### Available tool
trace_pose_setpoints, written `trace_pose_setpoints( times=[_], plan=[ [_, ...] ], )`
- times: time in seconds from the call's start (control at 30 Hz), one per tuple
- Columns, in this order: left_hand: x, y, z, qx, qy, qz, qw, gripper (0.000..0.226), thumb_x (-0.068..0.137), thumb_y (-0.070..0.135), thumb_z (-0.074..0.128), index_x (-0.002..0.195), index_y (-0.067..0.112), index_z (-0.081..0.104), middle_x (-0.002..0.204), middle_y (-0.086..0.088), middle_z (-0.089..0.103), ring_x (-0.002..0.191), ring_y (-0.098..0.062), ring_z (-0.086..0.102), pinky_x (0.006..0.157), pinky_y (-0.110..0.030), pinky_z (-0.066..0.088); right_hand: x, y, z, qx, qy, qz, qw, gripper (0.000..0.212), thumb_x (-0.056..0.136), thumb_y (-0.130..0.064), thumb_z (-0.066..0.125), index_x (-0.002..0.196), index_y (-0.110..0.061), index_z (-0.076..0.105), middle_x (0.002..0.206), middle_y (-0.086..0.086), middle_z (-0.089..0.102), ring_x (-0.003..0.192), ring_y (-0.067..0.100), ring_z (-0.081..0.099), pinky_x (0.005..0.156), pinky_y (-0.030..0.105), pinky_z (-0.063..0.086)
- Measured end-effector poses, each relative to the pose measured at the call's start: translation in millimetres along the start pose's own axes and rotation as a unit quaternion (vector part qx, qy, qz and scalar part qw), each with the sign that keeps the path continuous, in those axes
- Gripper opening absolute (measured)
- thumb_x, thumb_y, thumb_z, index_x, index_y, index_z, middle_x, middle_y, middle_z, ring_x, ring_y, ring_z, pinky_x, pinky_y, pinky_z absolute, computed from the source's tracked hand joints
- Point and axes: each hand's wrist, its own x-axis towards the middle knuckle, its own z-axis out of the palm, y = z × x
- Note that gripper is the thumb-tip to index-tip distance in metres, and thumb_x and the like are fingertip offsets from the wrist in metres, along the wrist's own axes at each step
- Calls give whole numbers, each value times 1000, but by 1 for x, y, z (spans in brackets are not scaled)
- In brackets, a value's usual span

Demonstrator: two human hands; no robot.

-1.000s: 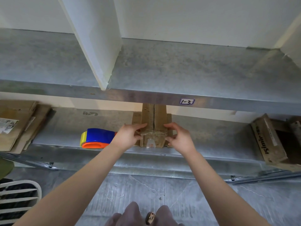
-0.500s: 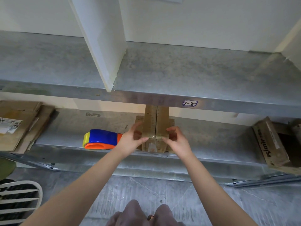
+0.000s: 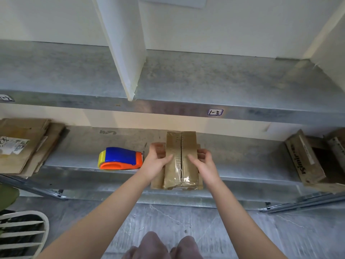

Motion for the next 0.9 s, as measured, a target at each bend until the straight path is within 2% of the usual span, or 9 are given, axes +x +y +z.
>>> trace_pose_setpoints(
  times=[0.1,0.2,0.33,0.47,0.6,0.67,0.73,0.8,0.9],
  plan=[
    [-5,14,-5,5,-14,19,1000,63,90,32,66,139,42,29,120,0,51,114,-18,53,102,-40,44,-6,-10,-4,-7,9,-32,999,58,90,-28,67,141,-24,41,124,-3,56,112,16,58,96,33,48],
    [-9,25,-9,-28,-25,17,999,54,77,29,73,120,39,41,124,-6,53,113,-28,55,95,-43,47,-16,-18,-8,37,-7,-39,999,50,83,-7,66,129,-17,50,120,-1,60,110,17,59,81,25,52],
    [-16,36,-7,-70,11,35,997,56,75,59,66,117,33,39,121,-4,54,111,-23,58,97,-47,49,-30,-31,-8,59,-1,-67,996,58,76,-43,68,124,-19,48,117,-9,58,115,15,57,95,33,49],
    [-21,54,-5,-48,66,87,993,45,77,61,61,115,37,54,115,-2,61,106,-19,63,94,-45,51,-29,-39,-9,-54,67,-150,985,60,85,-58,61,134,-25,50,126,-5,59,115,10,56,100,34,46],
    [-29,70,-2,-127,5,84,988,50,67,24,69,115,21,54,120,-2,61,113,-21,60,97,-36,49,-37,-47,-17,96,46,-117,987,36,84,-52,63,112,-32,53,119,-11,60,117,12,56,94,34,47],
    [-30,69,-1,-137,-1,93,986,63,62,12,69,119,21,46,123,-2,57,118,-20,55,100,-38,47,-38,-49,-17,98,63,-129,985,28,88,-35,67,111,-27,53,116,-11,60,117,15,56,97,37,47],
    [-28,60,-1,-125,-15,97,987,82,66,1,72,134,27,36,133,-1,50,124,-17,50,103,-39,45,-34,-47,-17,78,77,-149,983,39,87,-14,69,121,-21,52,115,-10,60,112,9,57,100,33,46],
    [-28,50,-3,-109,-47,96,988,92,72,-12,67,146,28,29,139,3,47,129,-14,46,103,-34,44,-33,-44,-18,71,52,-151,985,60,84,1,67,135,-22,47,117,-11,58,107,-3,55,92,19,47],
    [-29,32,-2,-101,-63,105,987,97,75,-20,63,149,30,26,138,7,47,127,-6,46,89,-21,50,-28,-30,-20,11,28,-154,988,72,78,8,70,139,-22,47,128,-2,56,108,-5,54,86,12,46]
  ],
)
